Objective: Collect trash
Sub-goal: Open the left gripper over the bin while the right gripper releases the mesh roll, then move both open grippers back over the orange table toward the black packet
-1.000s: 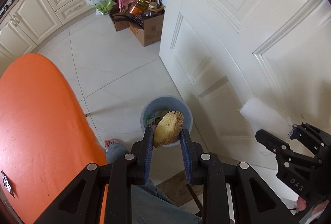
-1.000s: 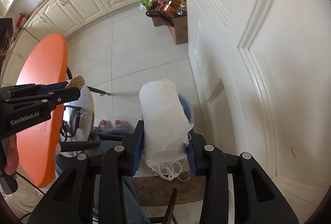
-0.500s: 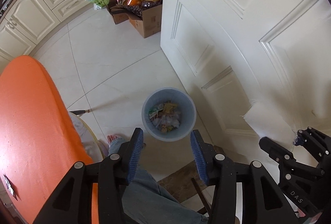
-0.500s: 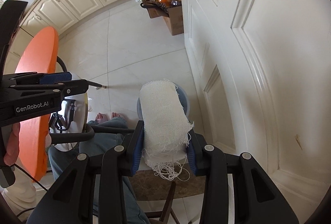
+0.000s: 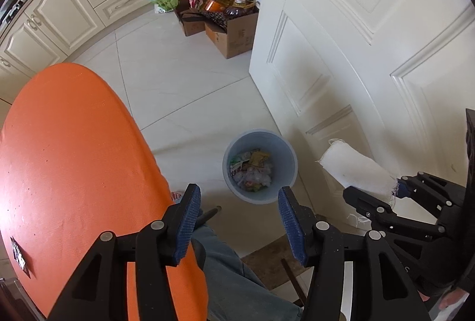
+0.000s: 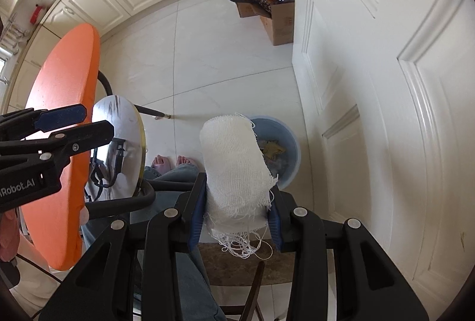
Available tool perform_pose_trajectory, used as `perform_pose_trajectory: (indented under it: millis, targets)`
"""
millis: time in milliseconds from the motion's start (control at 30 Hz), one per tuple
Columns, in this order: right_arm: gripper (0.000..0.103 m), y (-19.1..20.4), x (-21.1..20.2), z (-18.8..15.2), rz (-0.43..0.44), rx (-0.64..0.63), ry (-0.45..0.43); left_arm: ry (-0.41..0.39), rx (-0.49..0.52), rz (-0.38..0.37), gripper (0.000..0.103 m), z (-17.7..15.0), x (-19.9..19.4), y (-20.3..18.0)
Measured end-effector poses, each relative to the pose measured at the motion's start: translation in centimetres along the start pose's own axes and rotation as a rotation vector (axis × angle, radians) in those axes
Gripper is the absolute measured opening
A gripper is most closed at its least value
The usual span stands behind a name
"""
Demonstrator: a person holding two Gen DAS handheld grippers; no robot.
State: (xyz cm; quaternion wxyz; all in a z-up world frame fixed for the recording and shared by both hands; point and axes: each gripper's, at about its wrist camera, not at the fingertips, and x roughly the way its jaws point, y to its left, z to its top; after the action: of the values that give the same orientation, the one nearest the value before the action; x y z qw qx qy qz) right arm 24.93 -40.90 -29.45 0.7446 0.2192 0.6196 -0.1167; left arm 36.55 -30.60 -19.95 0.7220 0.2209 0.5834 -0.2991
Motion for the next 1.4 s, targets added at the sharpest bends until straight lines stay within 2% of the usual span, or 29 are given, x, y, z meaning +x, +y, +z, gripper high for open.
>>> perform_pose_trajectory:
  millis: [167,300,533,633,933,1067,1133,1200,1233,1400]
  targets:
    - [0.038,0.8,-0.8,0.6,-0.046,-0.006,-0.019,0.010,-0.002,0.016,0.051,-0.2,-0.2,0.5]
    - [0.052,0.8,-1.3,1.0,-0.037,0.003,-0.030,0.006,0.000,0.023,0.051,-0.3,-0.2,0.7]
    - [0.055,0.9,-1.2,0.8,-0.048,0.008,-0.007,0.003,-0.011,0.017,0.051,-0.5,-0.5,1.1]
    - [0.062,0.9,-1.3,0.5,-0.068,0.002,-0.004,0.002,-0.017,0.009,0.051,-0.7,-0.6,1.4]
    - [0.064,1.3,-3.0,-0.7,-0.105,0.002,-0.024,0.004,-0.059,-0.003,0.051,-2.2,-1.9,3.0]
    - [0.065,2.1,-4.1,-1.3,-0.101,-0.005,-0.038,-0.012,-0.074,-0.004,0.051,-3.7,-3.4,3.7]
    - [0.070,3.0,-4.8,-1.7,-0.097,-0.023,-0.048,-0.023,-0.085,0.002,0.052,-4.5,-4.2,4.2]
    - [0.080,4.0,-5.3,-2.0,-0.088,-0.043,-0.061,-0.044,-0.111,0.015,0.057,-5.8,-5.3,5.2]
    - [0.081,4.6,-5.6,-2.3,-0.089,-0.051,-0.072,-0.054,-0.125,0.020,0.060,-6.3,-5.6,5.4]
    - [0.082,7.8,-6.4,-3.2,-0.066,-0.098,-0.082,-0.104,-0.228,0.045,0.060,-10.5,-8.4,8.9]
